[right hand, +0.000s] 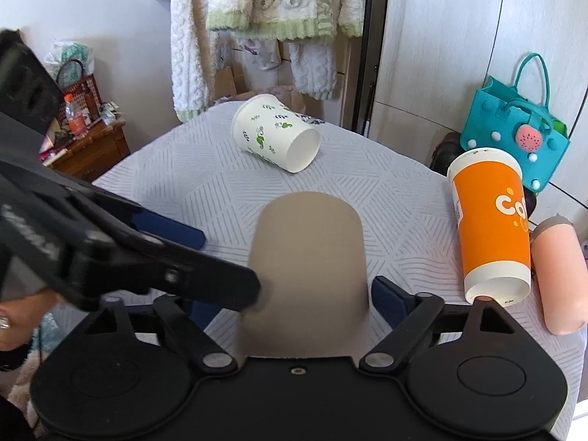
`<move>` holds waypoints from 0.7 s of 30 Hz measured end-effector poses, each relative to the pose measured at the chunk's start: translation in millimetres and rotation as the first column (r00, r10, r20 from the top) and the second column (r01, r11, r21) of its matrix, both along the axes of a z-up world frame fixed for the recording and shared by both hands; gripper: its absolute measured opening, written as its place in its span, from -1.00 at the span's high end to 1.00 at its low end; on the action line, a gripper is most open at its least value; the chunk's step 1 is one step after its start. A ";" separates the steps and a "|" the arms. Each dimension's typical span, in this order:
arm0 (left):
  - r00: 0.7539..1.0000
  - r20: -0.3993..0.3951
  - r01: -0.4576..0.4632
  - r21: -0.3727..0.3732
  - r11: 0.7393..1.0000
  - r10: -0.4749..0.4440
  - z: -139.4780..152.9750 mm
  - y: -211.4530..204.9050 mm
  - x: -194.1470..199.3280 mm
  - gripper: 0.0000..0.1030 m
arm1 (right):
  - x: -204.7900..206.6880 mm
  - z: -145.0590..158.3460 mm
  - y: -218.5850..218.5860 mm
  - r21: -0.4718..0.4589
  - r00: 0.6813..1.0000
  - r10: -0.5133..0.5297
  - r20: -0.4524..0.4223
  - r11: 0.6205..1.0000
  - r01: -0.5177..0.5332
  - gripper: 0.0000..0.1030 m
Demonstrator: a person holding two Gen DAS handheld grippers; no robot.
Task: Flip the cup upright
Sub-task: 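Close the right gripper on the tan tumbler's base end, then rotate the right gripper to stand the tan tumbler upright on the table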
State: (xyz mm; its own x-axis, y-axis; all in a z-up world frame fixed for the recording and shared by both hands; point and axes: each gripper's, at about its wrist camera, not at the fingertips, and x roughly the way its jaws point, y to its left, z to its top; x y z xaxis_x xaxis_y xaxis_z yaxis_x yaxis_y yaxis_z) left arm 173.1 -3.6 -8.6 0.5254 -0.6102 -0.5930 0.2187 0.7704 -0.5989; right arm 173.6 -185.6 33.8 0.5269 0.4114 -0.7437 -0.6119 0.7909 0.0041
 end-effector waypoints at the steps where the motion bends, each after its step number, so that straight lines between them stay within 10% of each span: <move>1: 1.000 -0.014 0.002 -0.014 1.000 -0.002 -2.1 -1.3 2.6 -1.00 | 0.7 0.1 -0.9 -0.001 1.000 0.008 -0.007 1.000 -0.008 -0.76; 8: 0.991 -0.133 0.004 -0.122 0.993 -0.021 -20.1 -13.8 21.0 -0.97 | 14.0 -1.1 -4.8 -0.010 0.994 0.054 -0.091 0.998 -0.056 -0.78; 21: 0.995 -0.095 0.001 -0.169 0.986 -0.017 -20.1 -24.4 28.5 -0.67 | 29.2 -0.6 -16.3 0.018 0.989 0.090 -0.114 0.996 -0.089 -0.61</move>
State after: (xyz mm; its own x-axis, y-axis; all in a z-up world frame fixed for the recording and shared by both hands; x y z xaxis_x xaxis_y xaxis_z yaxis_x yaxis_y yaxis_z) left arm 201.6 -28.0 -28.7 0.4650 -0.7103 -0.5285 0.1607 0.6547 -0.7386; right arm 202.8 -201.9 33.2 0.3989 0.4629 -0.7916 -0.6752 0.7324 0.0880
